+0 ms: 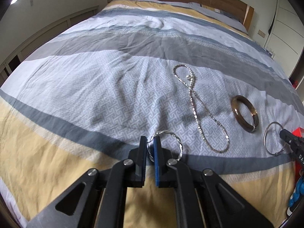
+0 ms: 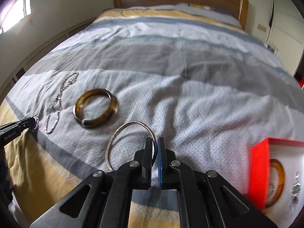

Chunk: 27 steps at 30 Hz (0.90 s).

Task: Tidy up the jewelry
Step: 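Carry the hoop and bangle over the red box and lower them inside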

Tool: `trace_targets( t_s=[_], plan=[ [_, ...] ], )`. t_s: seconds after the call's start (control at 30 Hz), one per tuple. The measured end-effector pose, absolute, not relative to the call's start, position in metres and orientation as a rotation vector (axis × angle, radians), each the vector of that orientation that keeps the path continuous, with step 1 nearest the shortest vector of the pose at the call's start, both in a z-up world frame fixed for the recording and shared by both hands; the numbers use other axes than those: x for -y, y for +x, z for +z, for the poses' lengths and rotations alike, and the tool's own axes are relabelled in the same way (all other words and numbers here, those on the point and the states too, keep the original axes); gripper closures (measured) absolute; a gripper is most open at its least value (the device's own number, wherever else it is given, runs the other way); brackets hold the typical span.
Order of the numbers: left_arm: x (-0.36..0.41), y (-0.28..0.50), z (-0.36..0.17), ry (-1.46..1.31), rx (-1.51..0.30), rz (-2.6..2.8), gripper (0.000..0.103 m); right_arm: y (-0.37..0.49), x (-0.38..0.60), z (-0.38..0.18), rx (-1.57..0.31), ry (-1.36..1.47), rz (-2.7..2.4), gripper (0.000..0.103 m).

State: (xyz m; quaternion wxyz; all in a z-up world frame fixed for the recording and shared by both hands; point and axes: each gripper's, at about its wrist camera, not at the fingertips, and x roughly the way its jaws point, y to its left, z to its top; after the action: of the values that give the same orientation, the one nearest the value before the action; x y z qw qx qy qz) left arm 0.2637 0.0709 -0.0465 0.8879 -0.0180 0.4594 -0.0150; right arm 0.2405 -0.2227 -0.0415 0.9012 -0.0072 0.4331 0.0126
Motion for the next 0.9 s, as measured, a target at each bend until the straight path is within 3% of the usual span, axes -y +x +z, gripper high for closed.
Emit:
trace_targets(
  t_s=[0.57, 0.9],
  plan=[
    [-0.065, 0.207, 0.036, -0.002, -0.834, -0.067, 0.097, 0.176, 0.230, 0.060, -0.750, -0.055, -0.023, 0.100],
    [-0.001, 0.161, 0.099, 0.023, -0.735, -0.206, 0.097, 0.109, 0.268, 0.126, -0.656, -0.061, -0.098, 0.100]
  ],
)
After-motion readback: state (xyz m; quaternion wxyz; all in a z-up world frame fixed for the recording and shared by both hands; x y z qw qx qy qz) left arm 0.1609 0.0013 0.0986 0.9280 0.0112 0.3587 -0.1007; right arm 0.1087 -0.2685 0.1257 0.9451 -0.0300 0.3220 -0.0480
